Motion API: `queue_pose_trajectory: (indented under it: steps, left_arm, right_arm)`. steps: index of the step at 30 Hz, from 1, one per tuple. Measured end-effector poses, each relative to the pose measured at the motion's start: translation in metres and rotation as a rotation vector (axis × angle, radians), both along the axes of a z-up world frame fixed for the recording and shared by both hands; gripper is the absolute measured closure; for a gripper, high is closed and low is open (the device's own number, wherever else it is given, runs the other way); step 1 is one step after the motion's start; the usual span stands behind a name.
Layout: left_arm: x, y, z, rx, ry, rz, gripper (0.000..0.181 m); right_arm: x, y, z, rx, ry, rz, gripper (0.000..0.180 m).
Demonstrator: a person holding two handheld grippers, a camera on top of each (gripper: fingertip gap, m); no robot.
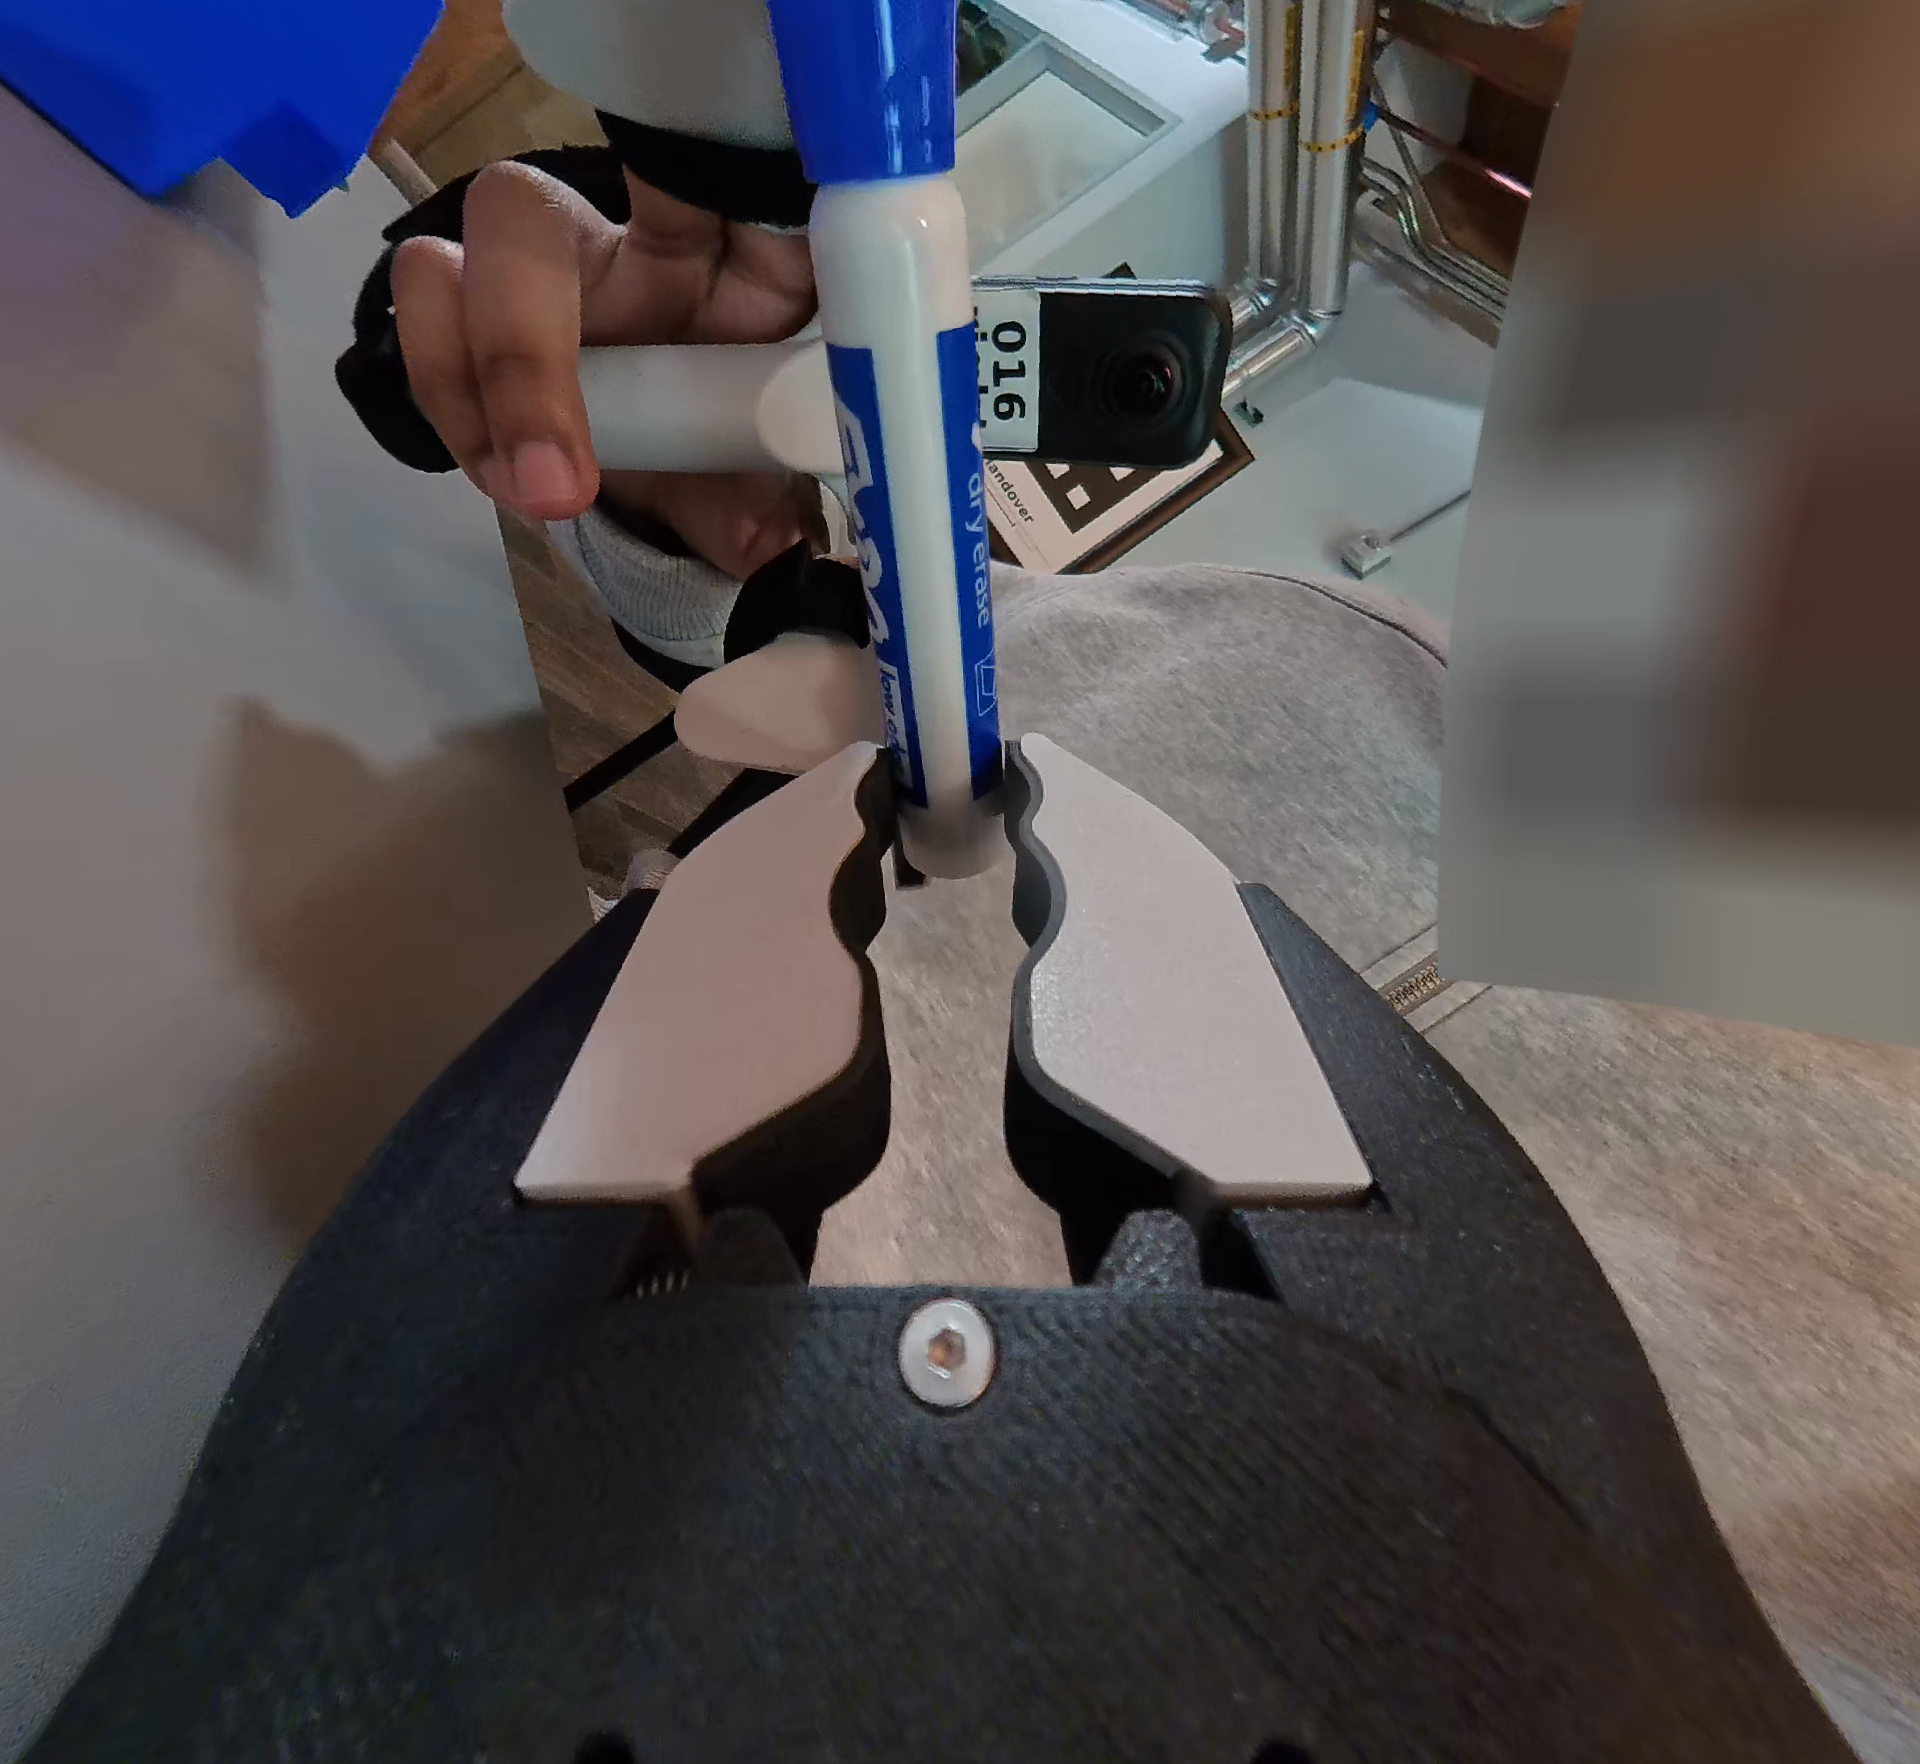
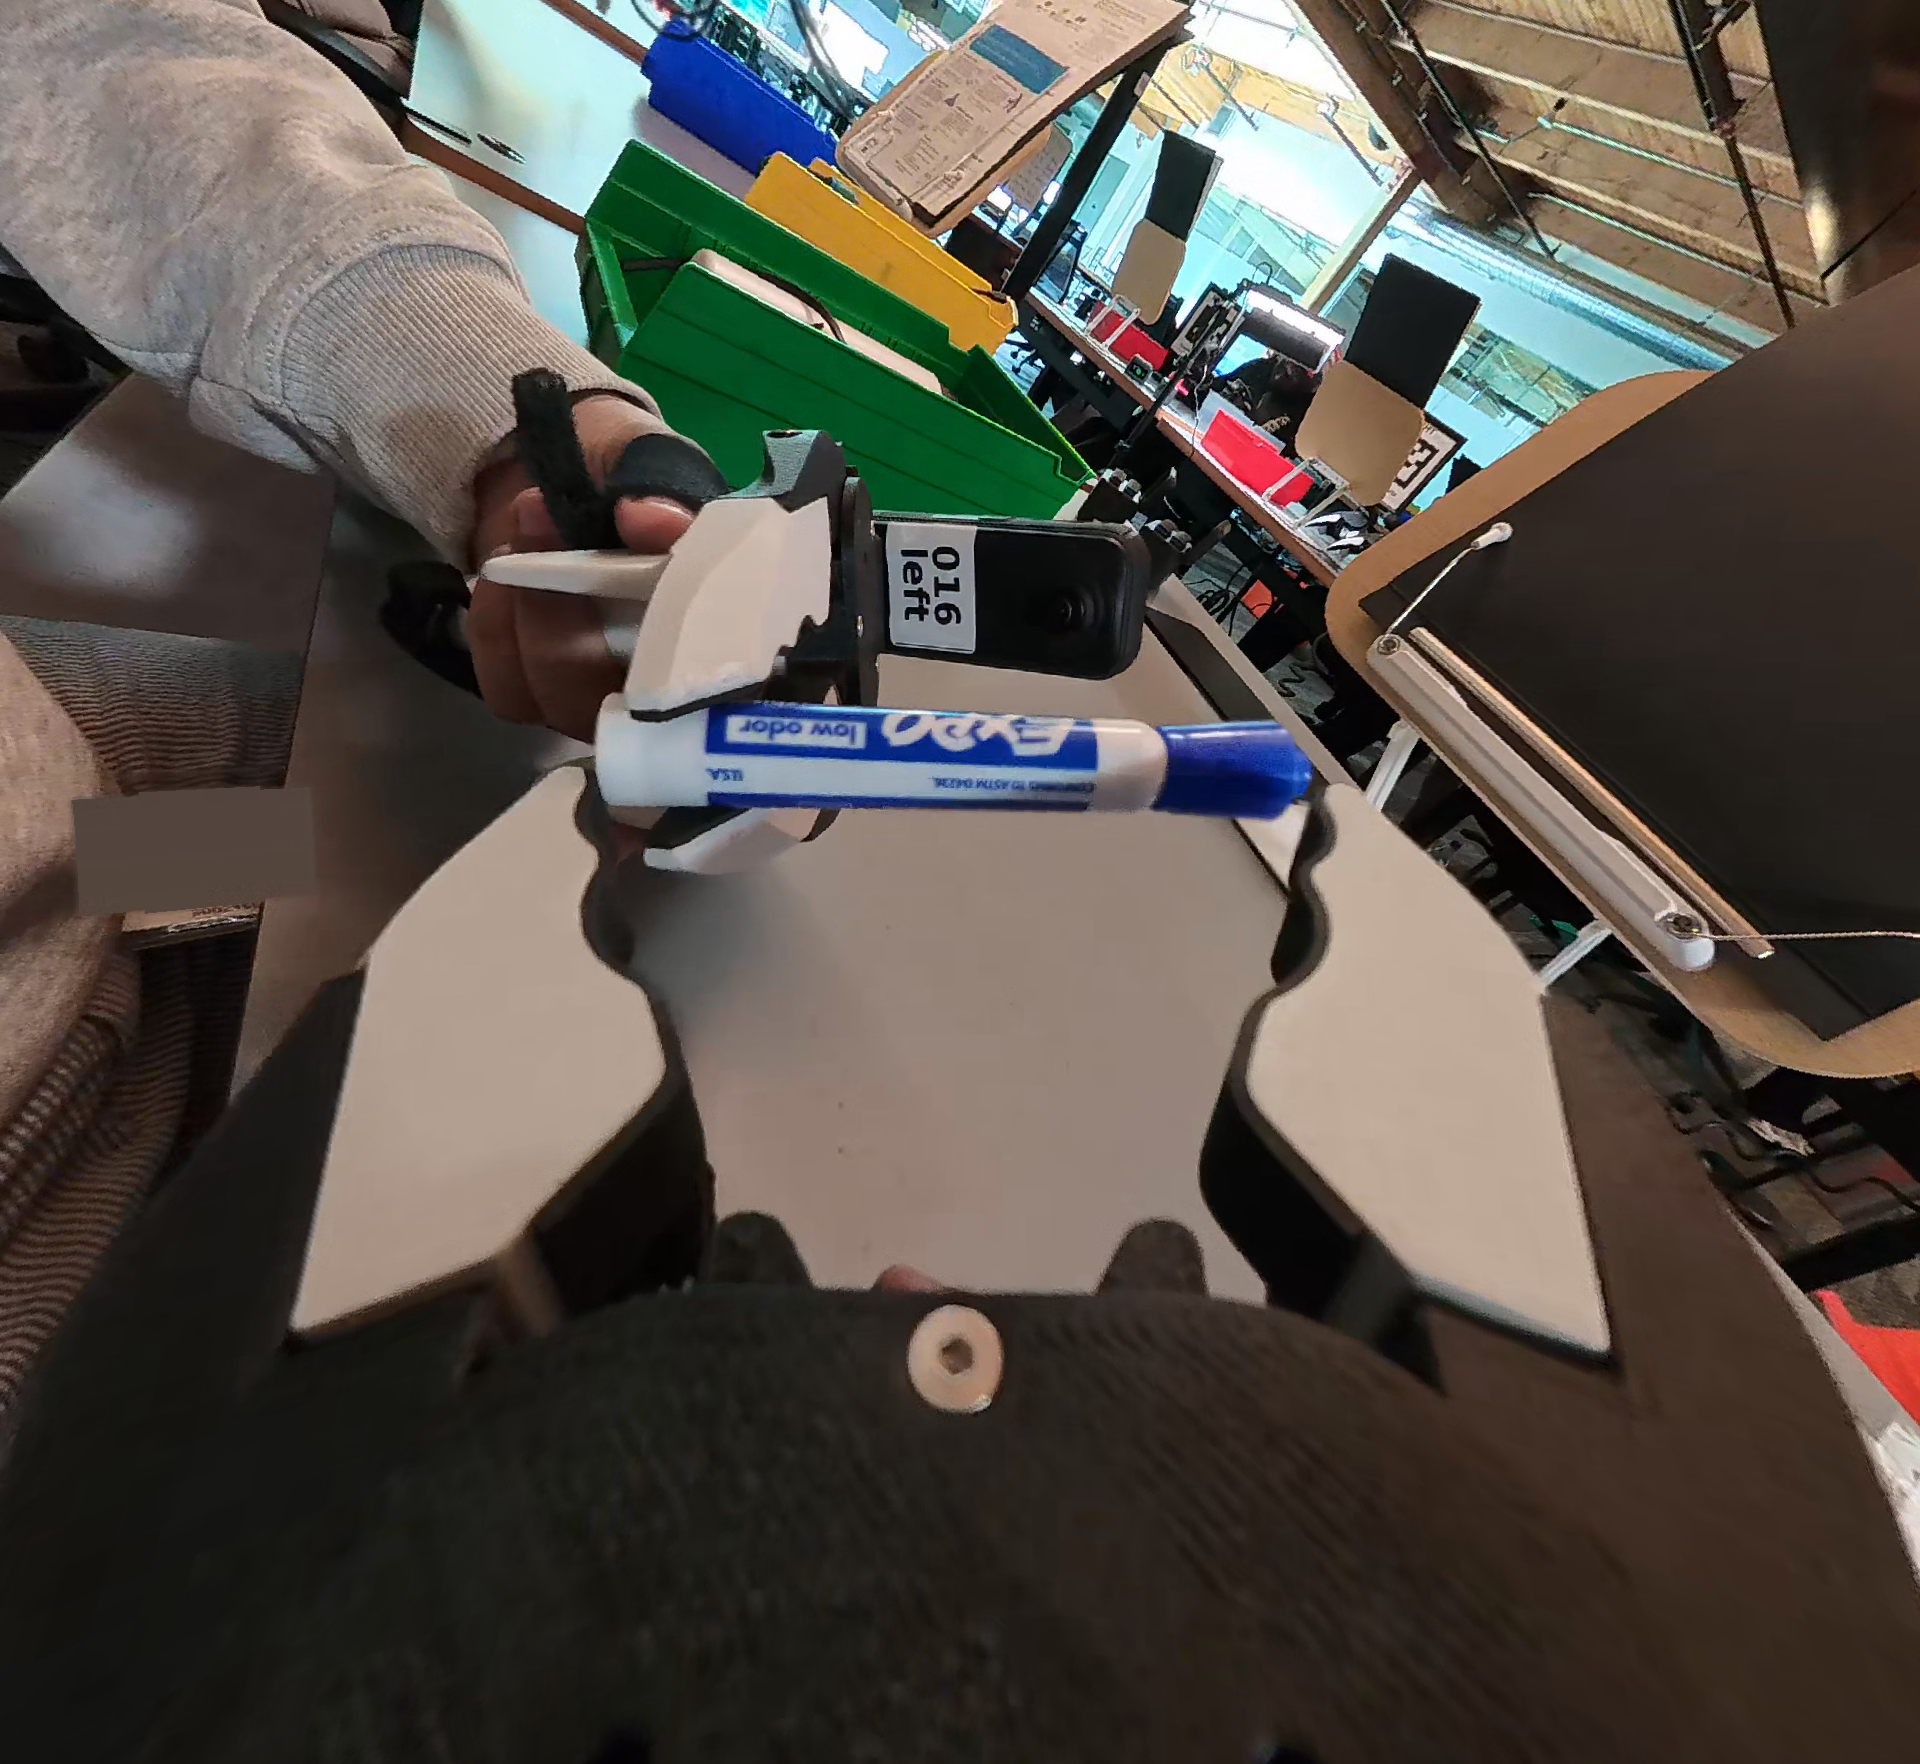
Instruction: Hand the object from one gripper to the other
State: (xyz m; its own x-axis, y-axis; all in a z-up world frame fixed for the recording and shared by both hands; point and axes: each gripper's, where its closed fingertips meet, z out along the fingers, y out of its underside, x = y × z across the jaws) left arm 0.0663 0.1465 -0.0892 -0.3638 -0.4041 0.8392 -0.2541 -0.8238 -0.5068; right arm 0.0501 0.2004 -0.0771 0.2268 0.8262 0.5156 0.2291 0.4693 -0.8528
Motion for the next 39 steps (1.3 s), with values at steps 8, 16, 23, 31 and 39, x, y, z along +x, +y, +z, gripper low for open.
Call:
queue_pose_trajectory:
  steps: [8,16,23,31,39]
  left_arm:
    - [-0.001,0.001,-0.001,0.015,0.007,0.003,0.161]
    - [-0.002,-0.018,-0.008,0.026,0.055,-0.115,0.161]
    - [-0.003,-0.032,-0.012,0.007,0.066,-0.201,0.161]
    - [-0.003,-0.033,-0.012,-0.003,0.07,-0.214,0.161]
    - [-0.003,-0.033,-0.013,-0.002,0.072,-0.211,0.161]
  right_arm:
    - [0.001,0.002,0.0,-0.012,0.007,-0.002,0.054]
    - [-0.008,-0.015,-0.008,-0.188,0.021,0.123,0.032]
    - [-0.01,-0.02,-0.013,-0.2,-0.009,0.148,0.032]
    - [-0.01,-0.025,-0.011,-0.185,-0.013,0.167,0.036]
    - [-0.01,-0.026,-0.012,-0.178,-0.027,0.171,0.041]
